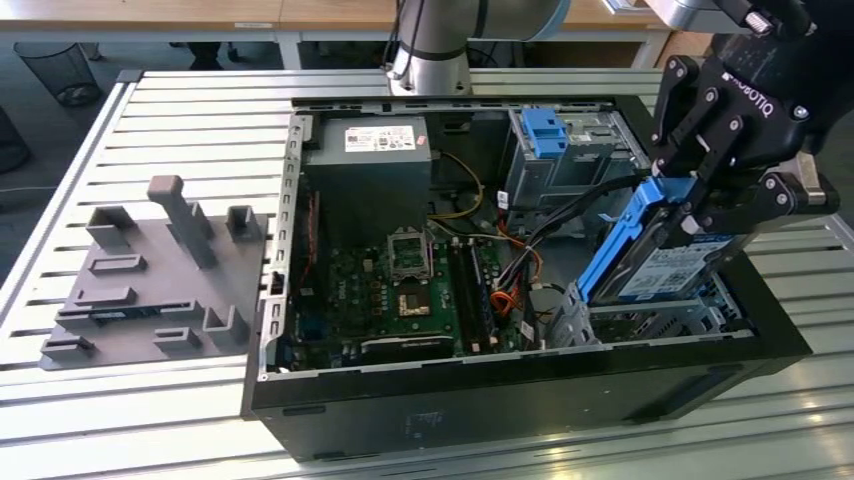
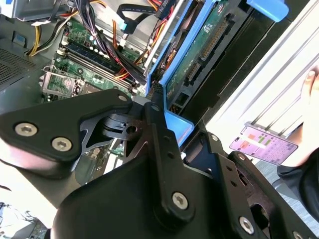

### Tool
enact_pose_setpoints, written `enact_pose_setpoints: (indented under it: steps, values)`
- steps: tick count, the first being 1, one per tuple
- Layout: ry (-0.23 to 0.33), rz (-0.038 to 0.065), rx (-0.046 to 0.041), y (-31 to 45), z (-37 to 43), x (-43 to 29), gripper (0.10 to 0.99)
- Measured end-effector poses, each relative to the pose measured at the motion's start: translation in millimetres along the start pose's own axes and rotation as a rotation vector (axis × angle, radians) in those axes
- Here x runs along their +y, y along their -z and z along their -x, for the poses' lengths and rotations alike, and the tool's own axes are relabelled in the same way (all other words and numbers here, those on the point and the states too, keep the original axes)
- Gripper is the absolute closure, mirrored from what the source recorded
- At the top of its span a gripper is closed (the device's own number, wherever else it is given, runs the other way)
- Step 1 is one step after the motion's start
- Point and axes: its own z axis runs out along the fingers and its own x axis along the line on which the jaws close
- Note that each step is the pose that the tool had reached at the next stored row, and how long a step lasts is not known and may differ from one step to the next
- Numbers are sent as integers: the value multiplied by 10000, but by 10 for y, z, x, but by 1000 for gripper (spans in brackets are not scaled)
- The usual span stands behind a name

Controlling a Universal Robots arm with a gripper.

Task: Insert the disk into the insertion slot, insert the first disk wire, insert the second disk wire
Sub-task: 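Insert the disk into the insertion slot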

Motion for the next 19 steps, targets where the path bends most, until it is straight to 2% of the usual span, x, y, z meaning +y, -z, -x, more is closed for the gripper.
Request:
enact_pose_setpoints:
  steps: [19]
  values:
    - [0, 0, -1, -86, -1, -3, 722]
